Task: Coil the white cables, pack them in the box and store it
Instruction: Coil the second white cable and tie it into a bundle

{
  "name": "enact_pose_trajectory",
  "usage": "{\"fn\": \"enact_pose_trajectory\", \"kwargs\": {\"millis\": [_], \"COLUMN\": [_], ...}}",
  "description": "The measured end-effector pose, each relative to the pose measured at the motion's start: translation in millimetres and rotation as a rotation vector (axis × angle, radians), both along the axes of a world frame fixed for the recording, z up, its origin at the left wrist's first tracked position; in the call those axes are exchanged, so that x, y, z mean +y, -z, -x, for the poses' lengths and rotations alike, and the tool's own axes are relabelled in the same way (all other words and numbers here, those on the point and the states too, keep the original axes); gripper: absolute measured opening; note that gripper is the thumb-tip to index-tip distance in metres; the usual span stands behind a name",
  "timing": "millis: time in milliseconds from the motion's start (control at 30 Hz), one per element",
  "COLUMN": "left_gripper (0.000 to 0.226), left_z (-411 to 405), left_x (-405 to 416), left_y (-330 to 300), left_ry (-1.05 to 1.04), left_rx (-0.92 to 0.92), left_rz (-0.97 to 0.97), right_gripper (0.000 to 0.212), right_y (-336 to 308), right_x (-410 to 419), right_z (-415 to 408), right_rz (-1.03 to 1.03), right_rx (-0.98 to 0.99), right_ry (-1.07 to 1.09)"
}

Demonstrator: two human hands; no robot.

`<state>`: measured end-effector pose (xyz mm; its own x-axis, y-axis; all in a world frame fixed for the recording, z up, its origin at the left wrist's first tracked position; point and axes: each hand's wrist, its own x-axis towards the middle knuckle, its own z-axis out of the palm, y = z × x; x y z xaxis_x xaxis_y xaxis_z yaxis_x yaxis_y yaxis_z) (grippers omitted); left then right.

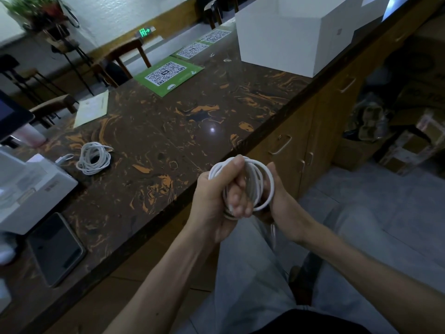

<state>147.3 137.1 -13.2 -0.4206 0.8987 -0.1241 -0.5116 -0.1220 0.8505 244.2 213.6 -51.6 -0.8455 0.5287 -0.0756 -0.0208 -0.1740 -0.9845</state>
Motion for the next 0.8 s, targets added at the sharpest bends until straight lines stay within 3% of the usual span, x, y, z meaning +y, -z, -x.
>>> {"fn": "enact_pose_trajectory", "kwargs": {"millis": [267, 400, 533, 600, 700, 767, 800], "left_gripper": [0.026, 0.02, 0.029, 0.036, 0.046, 0.048, 0.047], "left_z": [-14, -14, -5, -1, -2, -4, -3], "left_x": [-3, -9, -12, -12, -10, -7, -5], "left_y": [6, 11, 18, 19, 20, 23, 25], "left_ry": [-0.247, -0.304, -0.289, -0.225, -0.143, -0.183, -0.218], "left_rx": [0.323, 0.62, 0.947, 0.955, 0.674, 0.573, 0.617], "left_rz": [0.237, 0.324, 0.439, 0.424, 0.324, 0.337, 0.383], "right_gripper": [0.091, 0.062, 0.067, 0.06, 0.044, 0.036, 0.036], "right_y": [20, 20, 24, 24, 28, 35, 36], "right_x": [-4, -1, 7, 10, 11, 8, 6], "right_z": [0, 0, -1, -4, -7, -6, -4], "right_rz": [0.032, 0.003, -0.137, -0.031, 0.298, 0.263, 0.195], "right_rx": [-0.05, -0.018, -0.056, -0.047, 0.025, -0.053, -0.119], "right_ry": [0.104, 0.172, 0.204, 0.146, 0.048, 0.027, 0.018]}}
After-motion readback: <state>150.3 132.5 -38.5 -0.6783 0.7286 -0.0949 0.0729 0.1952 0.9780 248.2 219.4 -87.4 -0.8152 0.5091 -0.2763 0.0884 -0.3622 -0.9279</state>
